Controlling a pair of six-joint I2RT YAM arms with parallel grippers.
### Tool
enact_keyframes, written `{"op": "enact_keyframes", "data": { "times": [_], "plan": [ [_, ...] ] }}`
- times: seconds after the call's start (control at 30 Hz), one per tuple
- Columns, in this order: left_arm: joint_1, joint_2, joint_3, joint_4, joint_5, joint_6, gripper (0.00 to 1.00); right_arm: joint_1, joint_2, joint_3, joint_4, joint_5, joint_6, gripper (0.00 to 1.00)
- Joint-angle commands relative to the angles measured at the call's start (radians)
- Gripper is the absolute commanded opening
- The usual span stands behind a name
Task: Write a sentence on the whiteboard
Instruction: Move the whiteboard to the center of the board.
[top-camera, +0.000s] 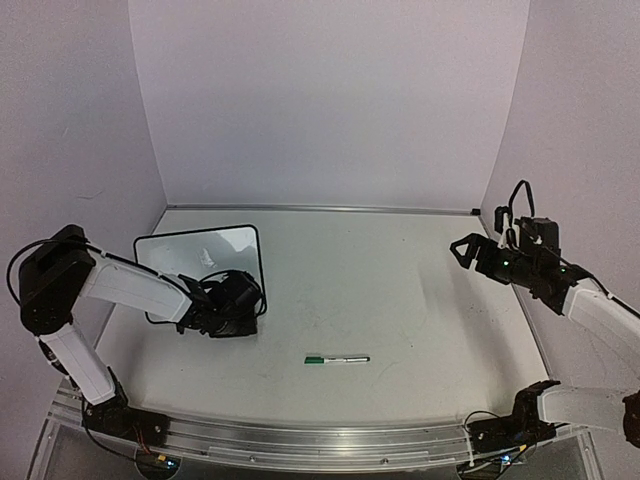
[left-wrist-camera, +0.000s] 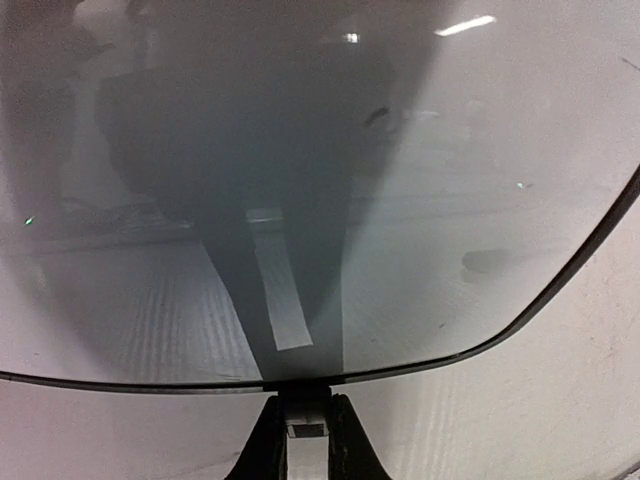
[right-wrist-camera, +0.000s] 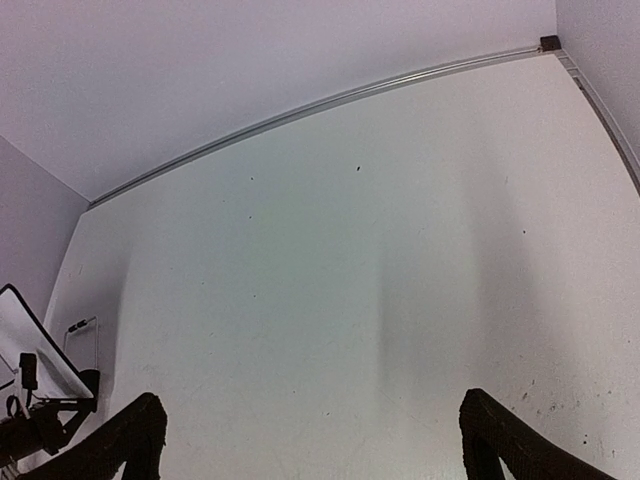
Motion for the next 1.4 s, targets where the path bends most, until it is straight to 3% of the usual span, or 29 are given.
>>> {"op": "enact_keyframes", "data": {
  "times": [0.0,0.57,0.93,1.23,1.37],
  "plan": [
    [-0.059,0.086,0.125,0.061,0.035,0.012,0.00,0.006,-0.019,-0.003,0.003,0.020,-0.016,0.98],
    [-0.140,0.307,0.408,0.069,0.083,0.008,0.00,0.005,-0.019,-0.008,-0.008,0.009,-0.028,0.98],
    [-0.154,0.382,0.511,0.073,0.114,0.019,0.01,0.006,-0.022,-0.010,-0.015,-0.001,-0.031,0.98],
    [-0.157,0.326,0.454,0.117,0.146,0.050,0.34,0.005,-0.031,-0.015,-0.029,-0.009,-0.034,0.98],
    [-0.157,0.294,0.417,0.138,0.168,0.055,0.44,0.006,-0.028,-0.014,-0.030,-0.012,-0.034,0.98]
  ]
}}
